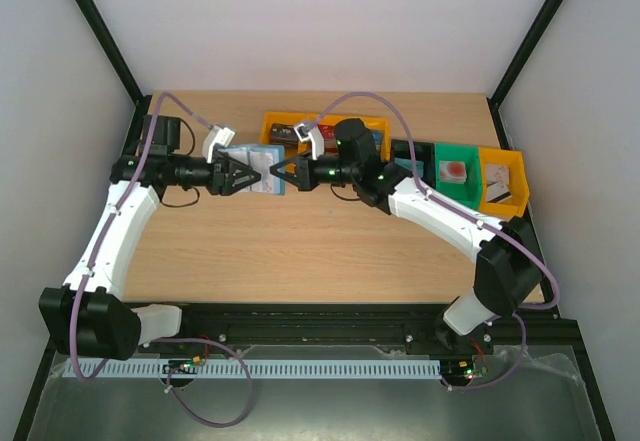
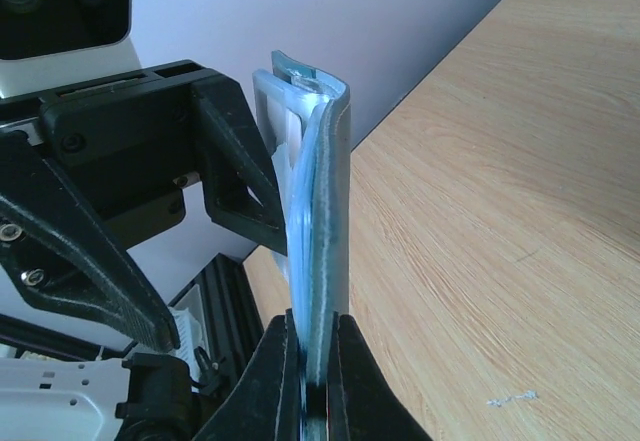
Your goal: Take the credit cards out of the card holder
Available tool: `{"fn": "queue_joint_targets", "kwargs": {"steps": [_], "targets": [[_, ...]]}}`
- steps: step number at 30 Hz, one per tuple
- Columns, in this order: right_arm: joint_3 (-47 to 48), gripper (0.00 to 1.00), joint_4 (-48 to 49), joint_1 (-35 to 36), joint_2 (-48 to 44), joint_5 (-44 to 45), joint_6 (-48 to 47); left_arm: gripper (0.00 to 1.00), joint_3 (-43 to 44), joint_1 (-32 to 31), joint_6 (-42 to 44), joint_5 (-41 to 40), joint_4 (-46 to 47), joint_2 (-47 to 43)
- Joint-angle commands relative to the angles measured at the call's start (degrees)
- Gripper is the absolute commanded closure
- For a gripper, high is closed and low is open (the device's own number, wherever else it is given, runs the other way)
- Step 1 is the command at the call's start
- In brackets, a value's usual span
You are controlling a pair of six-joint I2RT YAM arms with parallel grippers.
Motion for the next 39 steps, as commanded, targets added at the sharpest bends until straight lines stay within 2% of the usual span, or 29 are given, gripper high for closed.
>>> {"fn": "queue_joint_targets", "kwargs": {"steps": [1,12,14,16,20,24,29,31,39], "targets": [[-0.06,0.98,5.81,0.35,-3.39,-5.39,-0.09,0.43,-0.59,1.17,1.47,0.61,-0.71,-0.90],[-0.72,0.98,7.91,0.35,-4.33,-7.10,0.61,0.45,-1.64,1.39,1.26,1.62,-0.10,-1.27],[-1.06,0.98,9.68,0.30,-3.92,-7.66,1.95,0.56,-2.32,1.16,0.34,3.50,0.83,-1.21],[-1.45,0.98,11.38,0.34,-3.53,-8.45,3.05,0.72,-2.67,0.60,0.23,5.66,1.12,-1.13],[-2.26,0.98,12.49,0.35,-3.12,-8.37,3.03,0.97,-2.07,0.47,3.42,13.12,-1.75,-1.40],[-3.03,0.98,11.46,-0.14,-3.47,-7.89,2.17,0.98,-1.62,1.55,6.82,16.30,-4.24,-1.78],[-7.34,0.98,11.13,-4.30,-6.21,-6.85,2.98,0.98,-4.34,4.11,-0.66,7.58,2.35,-2.39],[-8.55,0.98,9.84,-5.64,-7.81,-6.33,2.37,0.98,-5.19,4.25,-1.12,4.46,3.07,-2.57],[-9.26,0.98,3.78,-7.96,-9.11,-3.73,-0.77,0.98,-5.38,4.37,-1.09,2.99,3.01,-2.90]]}}
